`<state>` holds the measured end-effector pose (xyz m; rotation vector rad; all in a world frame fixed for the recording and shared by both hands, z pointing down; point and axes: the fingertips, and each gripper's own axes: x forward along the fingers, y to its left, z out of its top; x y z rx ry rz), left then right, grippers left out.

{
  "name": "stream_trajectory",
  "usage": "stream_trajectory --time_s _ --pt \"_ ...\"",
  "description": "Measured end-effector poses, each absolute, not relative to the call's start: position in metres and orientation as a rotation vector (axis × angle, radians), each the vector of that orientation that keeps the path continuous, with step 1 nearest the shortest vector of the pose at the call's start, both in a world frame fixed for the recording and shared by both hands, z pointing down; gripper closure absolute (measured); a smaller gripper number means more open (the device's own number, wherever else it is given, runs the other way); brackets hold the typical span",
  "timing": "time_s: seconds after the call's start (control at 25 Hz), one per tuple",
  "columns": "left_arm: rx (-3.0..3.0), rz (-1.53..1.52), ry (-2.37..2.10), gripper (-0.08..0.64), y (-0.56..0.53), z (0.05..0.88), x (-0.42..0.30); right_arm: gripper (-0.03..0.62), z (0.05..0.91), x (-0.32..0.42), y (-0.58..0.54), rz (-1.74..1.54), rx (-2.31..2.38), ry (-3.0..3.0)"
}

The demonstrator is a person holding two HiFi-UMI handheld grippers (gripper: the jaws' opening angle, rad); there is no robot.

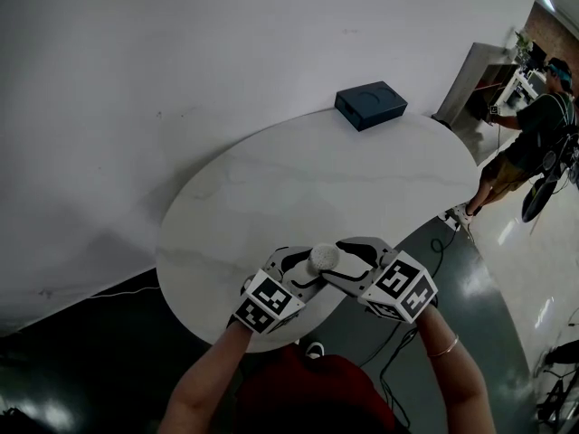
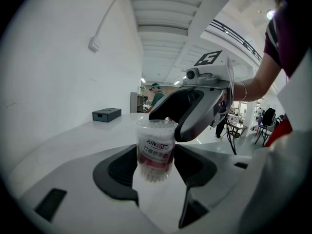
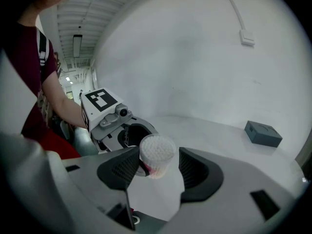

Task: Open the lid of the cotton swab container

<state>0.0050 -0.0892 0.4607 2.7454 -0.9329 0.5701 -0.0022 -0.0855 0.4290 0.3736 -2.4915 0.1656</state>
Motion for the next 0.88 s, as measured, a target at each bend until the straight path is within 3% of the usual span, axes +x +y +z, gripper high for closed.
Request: stream_trajectory --time_s 0.88 --pt "2.839 0.661 -0.8 0.307 -0.0791 0.4627 0.0132 0.347 0.4319 -0.0028 -0.0763 0.084 0.246 -2.429"
